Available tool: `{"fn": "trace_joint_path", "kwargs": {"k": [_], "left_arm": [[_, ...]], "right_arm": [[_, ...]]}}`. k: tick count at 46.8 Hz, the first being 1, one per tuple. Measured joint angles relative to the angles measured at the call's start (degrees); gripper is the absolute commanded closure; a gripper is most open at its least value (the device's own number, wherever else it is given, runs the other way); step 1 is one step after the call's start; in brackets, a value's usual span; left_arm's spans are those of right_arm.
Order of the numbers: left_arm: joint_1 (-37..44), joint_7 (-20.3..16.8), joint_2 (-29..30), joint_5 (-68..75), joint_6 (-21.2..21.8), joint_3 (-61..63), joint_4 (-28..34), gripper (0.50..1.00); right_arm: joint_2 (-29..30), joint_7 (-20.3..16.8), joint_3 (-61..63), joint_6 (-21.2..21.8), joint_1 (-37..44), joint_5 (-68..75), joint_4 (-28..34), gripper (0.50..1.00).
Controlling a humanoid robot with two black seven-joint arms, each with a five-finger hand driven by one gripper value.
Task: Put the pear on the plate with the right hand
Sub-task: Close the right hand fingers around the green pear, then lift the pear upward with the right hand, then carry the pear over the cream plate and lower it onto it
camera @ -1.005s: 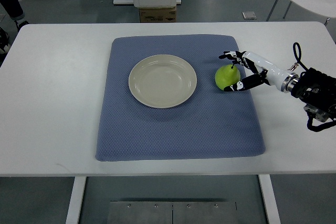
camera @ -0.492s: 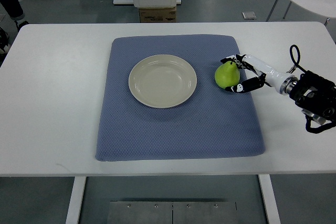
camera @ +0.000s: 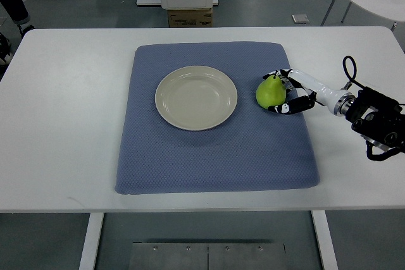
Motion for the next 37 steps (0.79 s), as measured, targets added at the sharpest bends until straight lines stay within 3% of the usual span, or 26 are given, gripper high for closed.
{"fn": "trace_joint_path", "kwargs": {"k": [18, 37], "left_arm": [[0.00, 0.00, 0.00, 0.00, 0.00, 0.00, 0.01, 0.500], [0.01, 0.00, 0.00, 0.00, 0.00, 0.01, 0.01, 0.500]], "right_arm": [[-0.34, 0.00, 2.07, -1.43, 1.09, 2.51, -0.91, 1.000], [-5.12, 0.00, 2.97, 3.15, 8.82, 2.95, -0.41, 1.000]]}}
